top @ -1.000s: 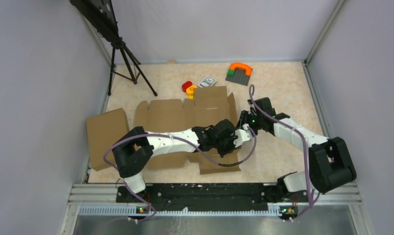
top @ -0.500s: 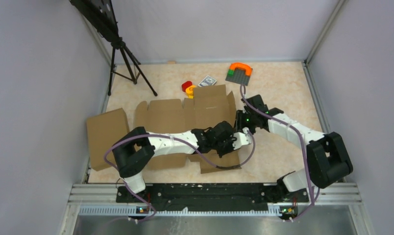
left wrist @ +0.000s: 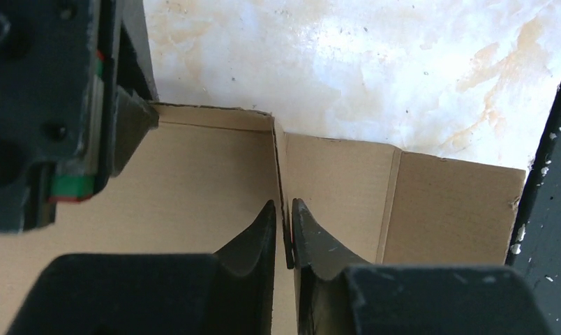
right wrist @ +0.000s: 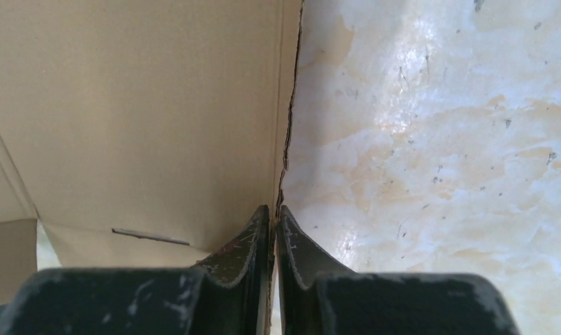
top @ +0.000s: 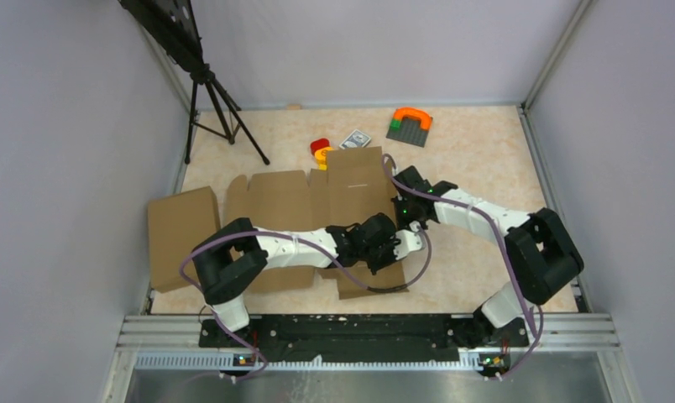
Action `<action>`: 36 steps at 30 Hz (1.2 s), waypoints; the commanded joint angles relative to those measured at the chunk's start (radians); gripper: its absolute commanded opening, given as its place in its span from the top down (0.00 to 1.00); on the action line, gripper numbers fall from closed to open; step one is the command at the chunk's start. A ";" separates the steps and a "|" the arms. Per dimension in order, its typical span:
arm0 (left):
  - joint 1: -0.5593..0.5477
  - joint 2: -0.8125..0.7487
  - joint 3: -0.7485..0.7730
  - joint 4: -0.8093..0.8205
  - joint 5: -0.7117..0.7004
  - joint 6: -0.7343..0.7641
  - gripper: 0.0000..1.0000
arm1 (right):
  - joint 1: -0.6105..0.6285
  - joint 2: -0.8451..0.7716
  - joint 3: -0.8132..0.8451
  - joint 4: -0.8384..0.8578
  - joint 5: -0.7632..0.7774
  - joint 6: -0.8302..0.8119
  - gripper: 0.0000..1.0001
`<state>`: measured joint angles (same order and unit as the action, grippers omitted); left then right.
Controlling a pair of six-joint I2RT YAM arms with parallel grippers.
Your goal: Fold the paper box
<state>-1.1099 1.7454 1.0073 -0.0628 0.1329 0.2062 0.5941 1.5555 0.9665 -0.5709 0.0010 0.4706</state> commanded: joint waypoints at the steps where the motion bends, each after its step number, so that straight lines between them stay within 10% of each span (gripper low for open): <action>1: 0.000 -0.021 -0.022 0.045 -0.014 -0.007 0.88 | 0.061 0.031 0.082 -0.054 0.110 -0.015 0.91; 5: 0.000 -0.009 -0.013 0.022 -0.007 0.005 1.00 | 0.076 0.028 0.089 -0.051 0.106 -0.016 0.88; 17: 0.001 -0.024 -0.045 0.047 0.016 0.000 1.00 | -0.132 0.013 0.149 0.044 -0.067 -0.069 0.30; 36: 0.001 -0.073 -0.110 0.108 0.024 -0.042 1.00 | -0.205 0.530 0.846 -0.056 -0.030 -0.255 0.31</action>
<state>-1.1080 1.7168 0.9234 0.0162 0.1562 0.1867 0.3901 2.0029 1.6951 -0.5529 -0.0769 0.3046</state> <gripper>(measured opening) 0.004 0.710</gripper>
